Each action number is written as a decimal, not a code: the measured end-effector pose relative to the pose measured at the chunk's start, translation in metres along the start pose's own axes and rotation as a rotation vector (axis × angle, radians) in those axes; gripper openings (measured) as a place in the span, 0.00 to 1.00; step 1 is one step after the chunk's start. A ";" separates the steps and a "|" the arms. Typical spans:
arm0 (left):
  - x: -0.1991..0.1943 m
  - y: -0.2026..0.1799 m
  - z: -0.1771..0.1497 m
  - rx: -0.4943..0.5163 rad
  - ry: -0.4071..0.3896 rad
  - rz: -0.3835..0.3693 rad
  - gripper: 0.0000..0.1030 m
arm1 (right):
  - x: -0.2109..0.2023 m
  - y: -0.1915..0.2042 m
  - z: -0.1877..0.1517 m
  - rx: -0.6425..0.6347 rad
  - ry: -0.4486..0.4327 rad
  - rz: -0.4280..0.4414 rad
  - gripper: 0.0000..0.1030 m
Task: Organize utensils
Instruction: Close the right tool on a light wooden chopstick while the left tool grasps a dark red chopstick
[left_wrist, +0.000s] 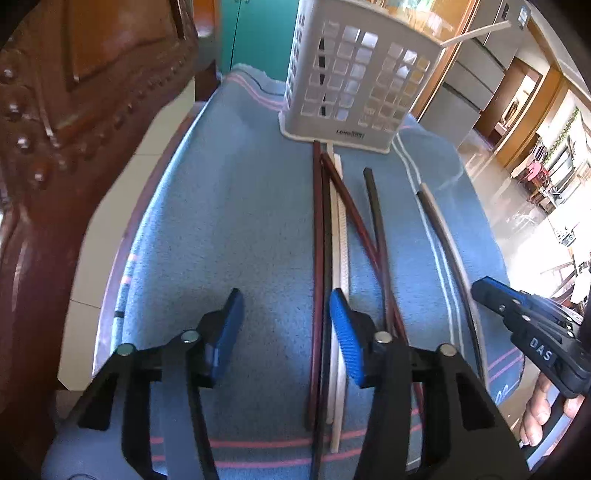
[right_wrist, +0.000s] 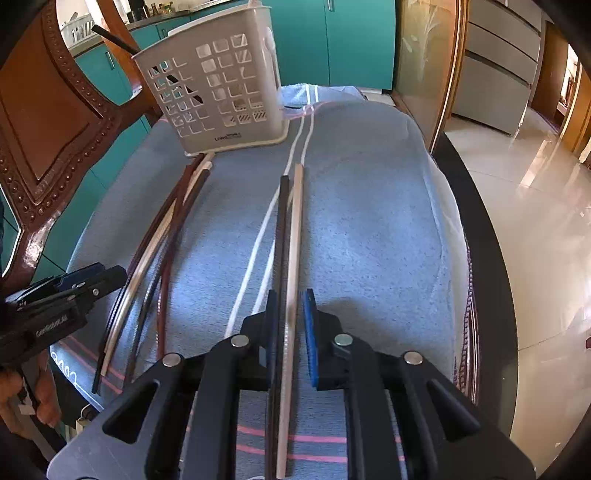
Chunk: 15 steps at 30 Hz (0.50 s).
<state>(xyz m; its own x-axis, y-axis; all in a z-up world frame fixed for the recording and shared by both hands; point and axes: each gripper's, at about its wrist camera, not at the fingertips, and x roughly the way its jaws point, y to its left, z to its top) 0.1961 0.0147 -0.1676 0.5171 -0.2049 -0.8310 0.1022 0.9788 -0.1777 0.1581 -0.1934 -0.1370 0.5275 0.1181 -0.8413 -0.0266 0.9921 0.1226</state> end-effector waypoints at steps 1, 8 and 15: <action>0.001 -0.001 0.001 0.007 -0.003 0.006 0.44 | 0.000 -0.001 0.000 0.002 0.001 -0.002 0.17; 0.011 -0.011 0.007 0.048 -0.004 0.057 0.47 | 0.003 -0.005 -0.001 0.018 0.006 -0.009 0.22; 0.013 -0.015 0.011 0.093 -0.011 0.159 0.22 | 0.003 -0.006 -0.001 0.010 0.001 -0.034 0.25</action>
<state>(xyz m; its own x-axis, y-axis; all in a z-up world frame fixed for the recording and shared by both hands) 0.2109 -0.0026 -0.1696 0.5424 -0.0475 -0.8388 0.0960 0.9954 0.0057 0.1590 -0.1987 -0.1405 0.5273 0.0844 -0.8455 -0.0003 0.9951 0.0991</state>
